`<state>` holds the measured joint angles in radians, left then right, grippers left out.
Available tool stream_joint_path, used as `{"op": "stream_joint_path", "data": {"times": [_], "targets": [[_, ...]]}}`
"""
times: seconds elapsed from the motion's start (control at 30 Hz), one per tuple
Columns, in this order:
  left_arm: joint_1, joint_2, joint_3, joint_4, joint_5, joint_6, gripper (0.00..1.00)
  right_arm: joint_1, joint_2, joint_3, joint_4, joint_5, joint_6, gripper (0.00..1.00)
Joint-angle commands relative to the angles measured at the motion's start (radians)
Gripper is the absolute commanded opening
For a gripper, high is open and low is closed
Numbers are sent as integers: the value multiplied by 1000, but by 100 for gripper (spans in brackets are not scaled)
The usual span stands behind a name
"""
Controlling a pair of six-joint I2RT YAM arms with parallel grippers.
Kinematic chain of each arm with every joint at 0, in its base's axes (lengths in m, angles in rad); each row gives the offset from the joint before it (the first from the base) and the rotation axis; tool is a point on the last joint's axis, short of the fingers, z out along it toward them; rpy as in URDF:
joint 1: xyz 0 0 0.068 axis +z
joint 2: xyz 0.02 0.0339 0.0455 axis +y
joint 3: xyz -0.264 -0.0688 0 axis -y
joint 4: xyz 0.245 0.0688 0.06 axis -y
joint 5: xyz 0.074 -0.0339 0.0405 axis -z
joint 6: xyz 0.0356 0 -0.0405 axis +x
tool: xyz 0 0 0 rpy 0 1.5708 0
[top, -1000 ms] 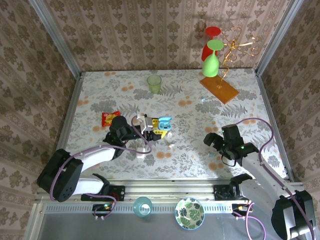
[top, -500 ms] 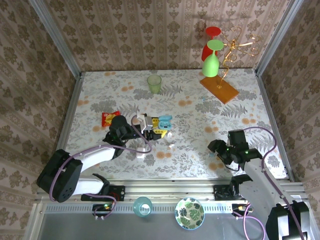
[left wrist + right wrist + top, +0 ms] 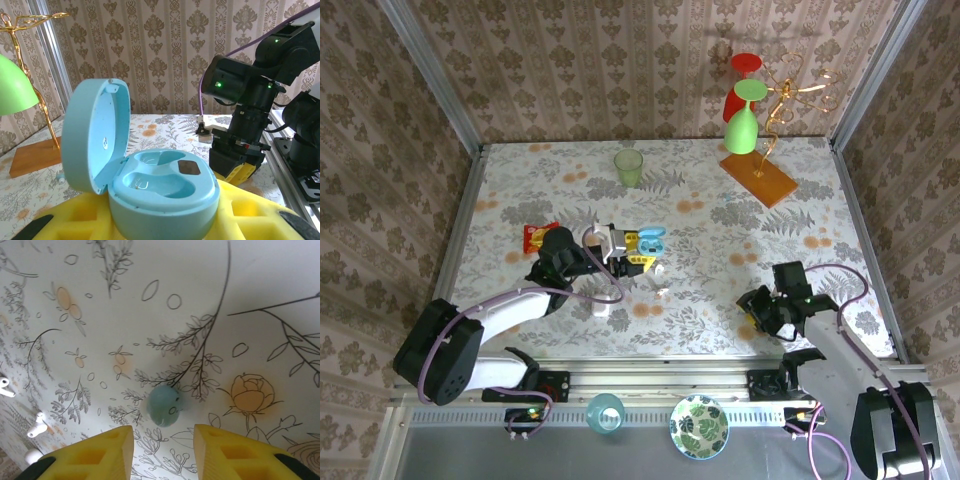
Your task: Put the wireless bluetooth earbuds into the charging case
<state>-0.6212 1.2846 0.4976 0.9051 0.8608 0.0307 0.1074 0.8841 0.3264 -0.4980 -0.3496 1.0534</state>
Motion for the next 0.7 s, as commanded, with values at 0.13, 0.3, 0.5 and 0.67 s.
{"op": "stream_joint_path", "data": {"times": [0.13,0.3,0.5,0.67], "targets": [[-2,-35,14,-6,20,20,26,-9,46,-15,56,-1,31,32],[-2,-44,7,-8,17,20,27,-17,61,-16,75,10,27,29],[-2,-47,6,-11,15,23,26,-21,88,-25,86,17,14,26],[-1,-42,6,-6,14,23,26,-21,114,-29,103,20,2,23]]}}
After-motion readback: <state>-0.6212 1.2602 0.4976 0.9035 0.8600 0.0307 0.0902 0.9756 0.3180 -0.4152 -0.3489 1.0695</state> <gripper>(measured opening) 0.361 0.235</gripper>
